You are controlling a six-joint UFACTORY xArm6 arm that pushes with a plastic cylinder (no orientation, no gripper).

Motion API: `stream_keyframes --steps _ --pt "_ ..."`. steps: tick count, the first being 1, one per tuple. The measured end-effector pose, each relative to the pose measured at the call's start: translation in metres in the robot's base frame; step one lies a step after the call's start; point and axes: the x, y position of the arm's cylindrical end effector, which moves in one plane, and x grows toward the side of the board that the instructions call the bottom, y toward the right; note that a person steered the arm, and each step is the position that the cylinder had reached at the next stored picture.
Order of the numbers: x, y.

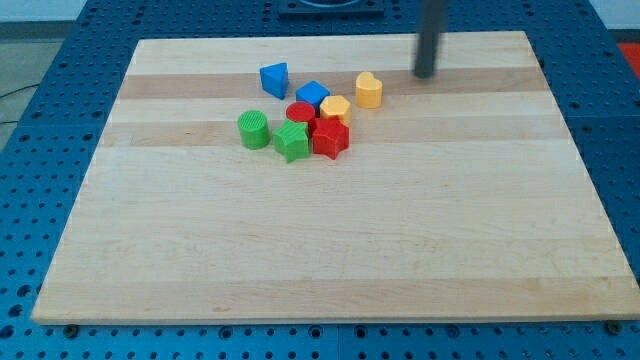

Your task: Push the blue triangle into the top side of the green circle

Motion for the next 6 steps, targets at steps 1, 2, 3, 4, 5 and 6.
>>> stream_keyframes --steps 1,2,3,4,5,6 --pt "0.001 -0.073" --pt "-0.014 -0.116" --pt "0.008 -0.218" --pt "-0.028 -0.21" --pt "-0.049 -0.195" --pt "-0.057 -0.251"
